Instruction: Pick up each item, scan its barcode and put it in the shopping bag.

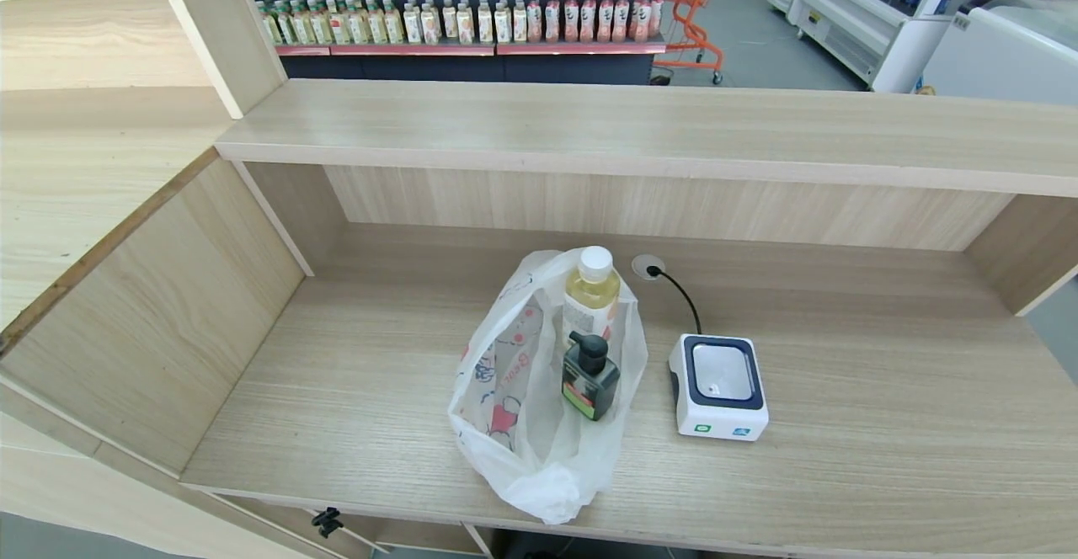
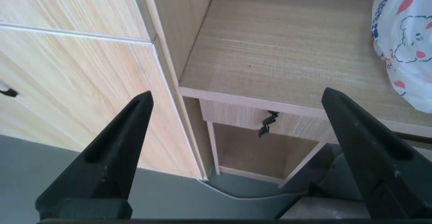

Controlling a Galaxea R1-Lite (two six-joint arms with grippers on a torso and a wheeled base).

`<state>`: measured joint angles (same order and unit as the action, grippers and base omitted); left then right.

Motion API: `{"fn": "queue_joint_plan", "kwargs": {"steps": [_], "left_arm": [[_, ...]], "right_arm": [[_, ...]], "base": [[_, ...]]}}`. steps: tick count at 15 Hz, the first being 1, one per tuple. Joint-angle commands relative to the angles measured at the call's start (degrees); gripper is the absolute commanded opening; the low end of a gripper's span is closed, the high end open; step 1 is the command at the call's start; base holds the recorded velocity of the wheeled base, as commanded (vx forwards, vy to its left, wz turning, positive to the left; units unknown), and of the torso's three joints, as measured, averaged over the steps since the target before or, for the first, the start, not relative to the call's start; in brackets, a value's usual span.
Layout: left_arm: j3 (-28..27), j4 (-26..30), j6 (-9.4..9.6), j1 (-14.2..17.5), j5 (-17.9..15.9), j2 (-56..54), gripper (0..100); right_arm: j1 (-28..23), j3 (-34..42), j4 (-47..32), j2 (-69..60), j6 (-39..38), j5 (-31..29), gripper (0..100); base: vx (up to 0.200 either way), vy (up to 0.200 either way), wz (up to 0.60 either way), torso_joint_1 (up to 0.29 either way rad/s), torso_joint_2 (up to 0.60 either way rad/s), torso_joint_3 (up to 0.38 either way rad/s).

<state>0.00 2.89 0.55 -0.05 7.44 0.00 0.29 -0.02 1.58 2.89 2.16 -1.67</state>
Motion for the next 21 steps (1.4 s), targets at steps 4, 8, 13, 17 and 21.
{"fn": "queue_joint_plan", "kwargs": {"steps": [4,8,13,17,21], "left_arm": [[0.0,0.0,-0.02,0.0,0.0,0.0,100],[0.0,0.0,-0.02,0.0,0.0,0.0,100],[0.0,0.0,0.07,0.0,0.0,0.0,100],[0.0,0.0,0.15,0.0,-0.1,0.1,100],[0.0,0.0,-0.02,0.0,0.0,0.0,100]], "right_arm": [[-0.3,0.0,-0.8,-2.9,-2.2,-0.3,100],[-0.3,0.0,-0.9,-2.9,-2.9,-0.3,0],[-0.3,0.0,-0.9,-2.9,-3.7,-0.4,0],[-0.3,0.0,-0.9,-2.9,-3.7,-0.4,0],[-0.3,0.0,-0.9,-2.9,-3.7,-0.4,0]], "base": [[0.0,0.0,0.0,0.0,0.0,0.0],[0.0,0.0,0.0,0.0,0.0,0.0],[0.0,0.0,0.0,0.0,0.0,0.0],[0.0,-0.1,0.0,0.0,0.0,0.001],[0.0,-0.05,0.0,-0.002,0.0,0.001]]}}
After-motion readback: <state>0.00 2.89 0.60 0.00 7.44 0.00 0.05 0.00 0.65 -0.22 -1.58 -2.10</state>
